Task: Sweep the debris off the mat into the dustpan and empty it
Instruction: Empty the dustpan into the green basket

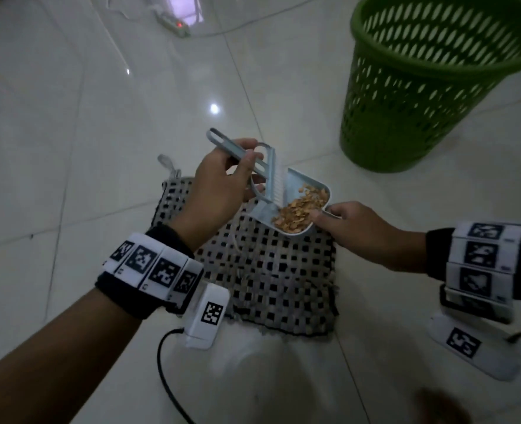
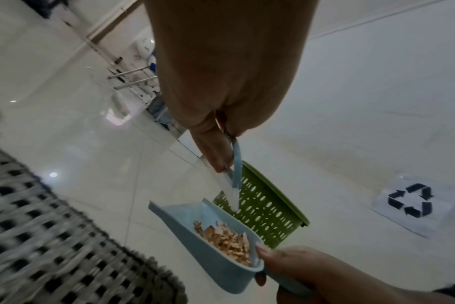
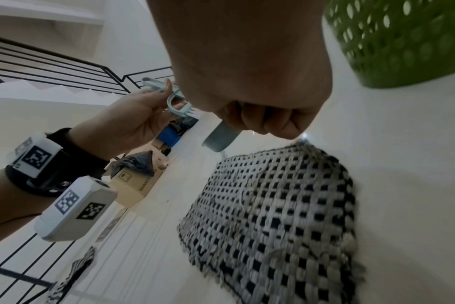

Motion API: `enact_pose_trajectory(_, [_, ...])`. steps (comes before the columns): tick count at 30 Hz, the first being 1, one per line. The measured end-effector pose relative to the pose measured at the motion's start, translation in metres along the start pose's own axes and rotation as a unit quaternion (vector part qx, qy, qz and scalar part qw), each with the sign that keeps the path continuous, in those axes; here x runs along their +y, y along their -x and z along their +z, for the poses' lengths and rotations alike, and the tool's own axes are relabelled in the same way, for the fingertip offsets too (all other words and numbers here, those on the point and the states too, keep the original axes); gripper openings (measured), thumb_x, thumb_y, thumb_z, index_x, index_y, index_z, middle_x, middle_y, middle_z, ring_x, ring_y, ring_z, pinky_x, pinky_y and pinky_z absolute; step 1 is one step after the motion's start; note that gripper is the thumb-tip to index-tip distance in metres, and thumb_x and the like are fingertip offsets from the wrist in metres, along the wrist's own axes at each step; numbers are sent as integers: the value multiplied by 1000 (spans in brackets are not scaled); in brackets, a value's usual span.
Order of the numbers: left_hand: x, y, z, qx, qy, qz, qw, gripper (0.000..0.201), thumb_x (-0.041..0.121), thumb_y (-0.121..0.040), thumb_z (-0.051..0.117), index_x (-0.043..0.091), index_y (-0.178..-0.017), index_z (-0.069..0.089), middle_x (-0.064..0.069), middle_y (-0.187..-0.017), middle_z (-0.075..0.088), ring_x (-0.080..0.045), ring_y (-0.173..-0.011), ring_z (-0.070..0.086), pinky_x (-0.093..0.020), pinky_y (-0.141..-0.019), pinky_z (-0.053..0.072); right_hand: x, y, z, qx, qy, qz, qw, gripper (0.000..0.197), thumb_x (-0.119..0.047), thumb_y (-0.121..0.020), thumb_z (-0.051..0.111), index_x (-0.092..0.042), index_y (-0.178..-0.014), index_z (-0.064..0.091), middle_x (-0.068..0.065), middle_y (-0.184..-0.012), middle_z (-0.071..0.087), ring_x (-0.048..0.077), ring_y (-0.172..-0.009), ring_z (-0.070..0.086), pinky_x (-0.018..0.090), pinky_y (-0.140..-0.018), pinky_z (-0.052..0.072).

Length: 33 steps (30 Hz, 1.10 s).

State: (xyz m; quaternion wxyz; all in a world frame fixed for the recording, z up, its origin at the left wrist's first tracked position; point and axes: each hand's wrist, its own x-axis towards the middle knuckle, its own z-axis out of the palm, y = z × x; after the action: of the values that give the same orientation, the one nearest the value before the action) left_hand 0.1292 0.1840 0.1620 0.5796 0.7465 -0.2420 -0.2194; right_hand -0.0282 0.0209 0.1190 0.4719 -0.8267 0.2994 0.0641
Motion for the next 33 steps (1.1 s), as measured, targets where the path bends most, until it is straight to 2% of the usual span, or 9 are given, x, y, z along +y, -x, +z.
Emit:
enact_pose_trajectory(5, [58,-32,22,-30,15,26,999,25,20,-105,49,8,-124,60,-11,-118,69,-20,-95,74,-34,-86,61,-17,10,-74,40,-26,28,998,41,-44,-100,54,-9,-87,71,-12,-32,41,0,-28,37,11,-32,25])
enact_pose_trajectory(8, [93,-52,47,-37,49,38,997,23,19,-105,49,9,-123,60,-13,-117,70,-22,-97,73,-41,-91,59,-23,17,-117,72,-64,32,995,38,-44,-99,56,-13,-85,71,-9,-33,38,4,-27,33,16,-31,24])
enact_pose_trajectory(13, [146,-75,101,-41,72,84,993,22,18,-105,49,9,-123,58,-7,-111,72,-14,-84,75,-27,-72,61,-31,21,-181,122,-124,53,983,52,-47,-96,60,3,-101,72,0,-43,34,13,-32,24,18,-37,18])
enact_pose_trajectory(16, [173,-93,133,-30,66,117,990,14,18,-104,51,15,-113,62,-6,-103,75,-20,-89,75,-32,-73,61,-35,24,-221,148,-145,42,977,41,-39,-98,60,-1,-87,71,-8,-33,38,5,-23,32,18,-28,22])
enact_pose_trajectory(18, [188,-110,154,-19,51,142,988,13,17,-103,54,18,-108,66,-4,-100,76,-22,-90,75,-38,-77,62,-38,27,-248,157,-159,27,974,32,-31,-100,60,-10,-75,62,-15,-26,41,-3,-21,39,8,-27,25])
enact_pose_trajectory(22, [206,-147,194,25,59,160,985,21,23,-99,63,14,-115,71,-5,-97,77,-24,-87,75,-47,-82,62,-39,20,-295,177,-169,10,970,25,-22,-100,61,-13,-77,54,-15,-26,42,-5,-20,39,7,-26,26])
enact_pose_trajectory(26, [200,-182,233,38,69,148,986,22,21,-98,64,10,-116,69,-5,-101,76,-18,-89,75,-43,-84,61,-22,-7,-331,204,-92,43,974,24,-26,-97,65,-10,-81,57,-1,-54,47,1,-22,36,11,-27,22])
enact_pose_trajectory(29, [181,-204,257,65,28,156,985,18,25,-95,67,19,-112,70,2,-103,76,-12,-92,73,-39,-84,62,-11,-38,-354,223,51,53,972,32,-29,-93,67,-12,-70,52,3,-64,49,15,-49,48,19,-37,31])
enact_pose_trajectory(33, [159,-209,281,97,-133,245,956,19,31,-97,63,19,-109,72,7,-98,74,-3,-85,67,-12,-71,55,-8,-80,-362,246,224,39,942,37,-30,-88,67,-14,-62,46,3,-63,49,18,-56,48,27,-47,32])
